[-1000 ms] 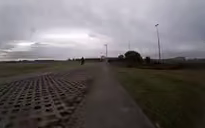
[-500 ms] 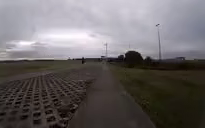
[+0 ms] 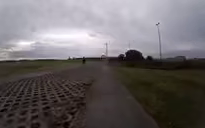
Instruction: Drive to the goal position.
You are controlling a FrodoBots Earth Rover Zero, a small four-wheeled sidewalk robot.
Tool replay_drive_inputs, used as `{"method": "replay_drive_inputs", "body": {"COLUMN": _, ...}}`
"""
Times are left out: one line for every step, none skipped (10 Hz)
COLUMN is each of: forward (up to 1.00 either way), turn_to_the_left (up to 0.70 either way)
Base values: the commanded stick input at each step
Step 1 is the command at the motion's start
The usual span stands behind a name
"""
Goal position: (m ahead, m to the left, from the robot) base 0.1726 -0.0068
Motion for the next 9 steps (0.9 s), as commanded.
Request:
{"method": "replay_drive_inputs", "body": {"forward": 0.70, "turn_to_the_left": 0.00}}
{"method": "replay_drive_inputs", "body": {"forward": 0.70, "turn_to_the_left": 0.00}}
{"method": "replay_drive_inputs", "body": {"forward": 0.70, "turn_to_the_left": 0.00}}
{"method": "replay_drive_inputs", "body": {"forward": 0.70, "turn_to_the_left": 0.00}}
{"method": "replay_drive_inputs", "body": {"forward": 0.70, "turn_to_the_left": 0.00}}
{"method": "replay_drive_inputs", "body": {"forward": 0.70, "turn_to_the_left": 0.00}}
{"method": "replay_drive_inputs", "body": {"forward": 0.70, "turn_to_the_left": 0.00}}
{"method": "replay_drive_inputs", "body": {"forward": 0.70, "turn_to_the_left": 0.00}}
{"method": "replay_drive_inputs", "body": {"forward": 0.70, "turn_to_the_left": 0.00}}
